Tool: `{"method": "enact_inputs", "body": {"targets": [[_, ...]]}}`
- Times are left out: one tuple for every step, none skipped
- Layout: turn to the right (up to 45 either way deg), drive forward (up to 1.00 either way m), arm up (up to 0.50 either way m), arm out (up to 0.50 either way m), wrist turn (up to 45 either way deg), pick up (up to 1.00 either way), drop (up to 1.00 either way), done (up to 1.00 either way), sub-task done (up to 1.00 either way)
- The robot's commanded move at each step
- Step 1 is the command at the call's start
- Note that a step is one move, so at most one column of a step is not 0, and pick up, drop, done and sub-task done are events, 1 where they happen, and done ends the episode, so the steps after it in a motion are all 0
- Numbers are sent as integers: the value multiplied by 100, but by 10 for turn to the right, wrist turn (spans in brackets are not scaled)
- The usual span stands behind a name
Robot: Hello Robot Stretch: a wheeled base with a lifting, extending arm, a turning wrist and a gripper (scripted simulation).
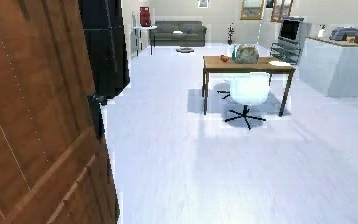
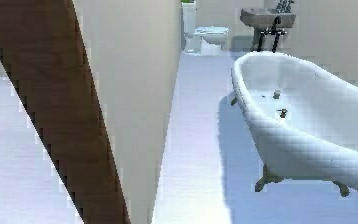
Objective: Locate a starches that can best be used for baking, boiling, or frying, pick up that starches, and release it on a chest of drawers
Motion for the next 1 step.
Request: {"method": "enact_inputs", "body": {"targets": [[0, 85, 0, 0, 0, 0, 0, 0, 0]]}}
